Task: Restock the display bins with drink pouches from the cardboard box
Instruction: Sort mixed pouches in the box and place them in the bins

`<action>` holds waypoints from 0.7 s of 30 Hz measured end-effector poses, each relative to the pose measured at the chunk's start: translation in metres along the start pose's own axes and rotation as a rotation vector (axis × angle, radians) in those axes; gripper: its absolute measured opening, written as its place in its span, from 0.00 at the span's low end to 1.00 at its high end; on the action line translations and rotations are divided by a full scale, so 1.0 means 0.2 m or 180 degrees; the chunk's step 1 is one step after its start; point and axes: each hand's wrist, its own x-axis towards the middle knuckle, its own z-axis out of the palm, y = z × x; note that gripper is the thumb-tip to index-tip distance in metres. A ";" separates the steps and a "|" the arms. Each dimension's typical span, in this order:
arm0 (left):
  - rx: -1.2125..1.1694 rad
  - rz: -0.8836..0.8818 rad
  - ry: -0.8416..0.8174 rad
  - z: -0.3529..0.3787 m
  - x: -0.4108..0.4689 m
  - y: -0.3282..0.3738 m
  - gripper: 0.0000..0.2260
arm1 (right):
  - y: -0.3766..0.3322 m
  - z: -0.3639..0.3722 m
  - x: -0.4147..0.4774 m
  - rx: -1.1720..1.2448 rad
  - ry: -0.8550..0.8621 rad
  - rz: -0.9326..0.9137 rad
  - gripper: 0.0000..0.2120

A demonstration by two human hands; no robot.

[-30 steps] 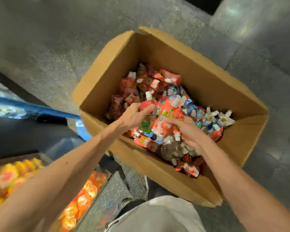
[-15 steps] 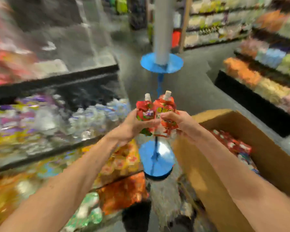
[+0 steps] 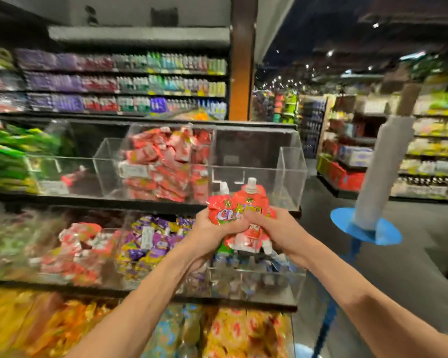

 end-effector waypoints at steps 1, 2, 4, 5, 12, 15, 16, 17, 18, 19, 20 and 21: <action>0.0005 0.0016 0.0048 -0.02 0.01 0.01 0.26 | 0.01 0.02 0.03 0.0064 -0.0059 0.0004 0.10; 0.0016 0.0029 0.0087 -0.03 0.01 0.02 0.23 | 0.02 0.03 0.07 0.0139 -0.0111 0.0011 0.09; -0.0067 -0.0023 0.0242 -0.06 0.04 0.03 0.16 | 0.03 0.05 0.13 0.0266 -0.0206 0.0061 0.08; -0.0151 -0.0106 0.0369 -0.07 0.05 0.05 0.12 | 0.02 0.06 0.16 0.0310 -0.0241 0.0096 0.09; -0.0305 -0.0503 0.0692 -0.22 0.18 0.10 0.03 | 0.04 0.07 0.35 0.0061 -0.0331 0.0242 0.08; -0.0278 -0.0504 0.0643 -0.28 0.21 0.09 0.09 | 0.07 0.08 0.40 0.0024 -0.0372 0.0265 0.10; -0.0300 -0.0513 0.0634 -0.31 0.21 0.09 0.09 | 0.08 0.08 0.42 0.0015 -0.0359 0.0280 0.11; -0.0300 -0.0543 0.0637 -0.33 0.21 0.09 0.09 | 0.08 0.09 0.44 -0.0012 -0.0344 0.0293 0.12; -0.0283 -0.0581 0.0650 -0.36 0.22 0.10 0.08 | 0.08 0.11 0.46 -0.0046 -0.0329 0.0298 0.12; -0.0253 -0.0607 0.0655 -0.39 0.24 0.11 0.08 | 0.09 0.12 0.48 -0.0076 -0.0317 0.0285 0.12; -0.0224 -0.0639 0.0664 -0.42 0.25 0.12 0.08 | 0.09 0.14 0.49 -0.0098 -0.0311 0.0266 0.11; -0.0129 -0.0674 0.0688 -0.45 0.27 0.13 0.09 | 0.09 0.17 0.51 -0.0120 -0.0316 0.0235 0.11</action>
